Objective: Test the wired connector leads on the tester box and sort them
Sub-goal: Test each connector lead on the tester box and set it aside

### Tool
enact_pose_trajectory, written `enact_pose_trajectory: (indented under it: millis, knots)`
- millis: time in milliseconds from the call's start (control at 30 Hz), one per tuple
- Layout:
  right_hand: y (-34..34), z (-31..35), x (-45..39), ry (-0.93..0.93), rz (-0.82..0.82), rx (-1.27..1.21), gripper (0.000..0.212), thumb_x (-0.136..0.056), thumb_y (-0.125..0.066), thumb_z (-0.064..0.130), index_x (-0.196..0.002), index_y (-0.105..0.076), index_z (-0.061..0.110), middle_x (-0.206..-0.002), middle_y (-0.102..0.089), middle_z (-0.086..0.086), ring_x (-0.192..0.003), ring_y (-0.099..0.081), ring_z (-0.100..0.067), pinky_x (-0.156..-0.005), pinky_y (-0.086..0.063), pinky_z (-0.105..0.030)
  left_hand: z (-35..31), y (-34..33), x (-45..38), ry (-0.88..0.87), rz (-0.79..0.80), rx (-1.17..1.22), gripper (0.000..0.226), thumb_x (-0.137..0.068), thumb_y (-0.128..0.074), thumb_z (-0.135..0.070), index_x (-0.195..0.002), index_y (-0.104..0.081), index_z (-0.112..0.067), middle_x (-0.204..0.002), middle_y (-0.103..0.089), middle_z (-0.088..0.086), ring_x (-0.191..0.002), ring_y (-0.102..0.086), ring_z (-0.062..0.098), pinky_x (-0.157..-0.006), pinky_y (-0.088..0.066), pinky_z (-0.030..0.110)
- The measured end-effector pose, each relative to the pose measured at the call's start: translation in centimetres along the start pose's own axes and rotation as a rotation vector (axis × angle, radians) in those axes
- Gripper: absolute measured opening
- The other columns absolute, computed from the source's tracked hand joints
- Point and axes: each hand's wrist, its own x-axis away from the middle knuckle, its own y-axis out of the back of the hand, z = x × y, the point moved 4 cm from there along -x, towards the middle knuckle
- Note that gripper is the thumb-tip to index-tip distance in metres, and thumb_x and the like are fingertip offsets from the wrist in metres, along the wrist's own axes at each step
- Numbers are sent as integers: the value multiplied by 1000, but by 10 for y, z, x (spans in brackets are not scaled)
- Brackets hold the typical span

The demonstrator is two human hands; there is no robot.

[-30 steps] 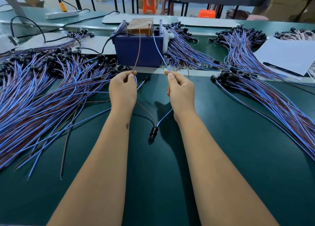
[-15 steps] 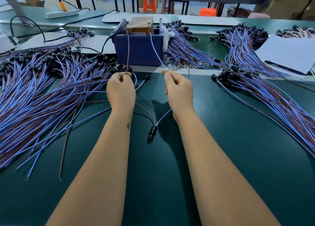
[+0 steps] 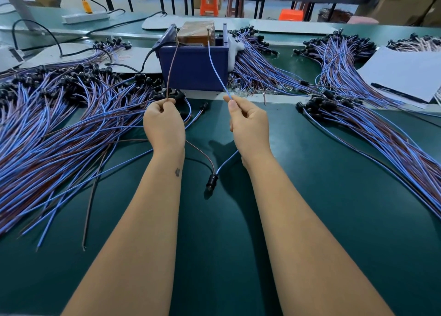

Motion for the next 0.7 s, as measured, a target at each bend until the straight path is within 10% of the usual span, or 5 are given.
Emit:
enact_pose_trajectory:
  millis: [700]
  knots:
    - [4,3,2,-42,-62,-36,23,-102,-46,19,-108,-68,24,-56,-40,4,-45,-34,-4,-49,-35,-17,1,0,-1,34,-16,44,23,-95,-38,-10,-93,-60,-19,-63,-47,-6,-48,-35,8,-44,-29,20]
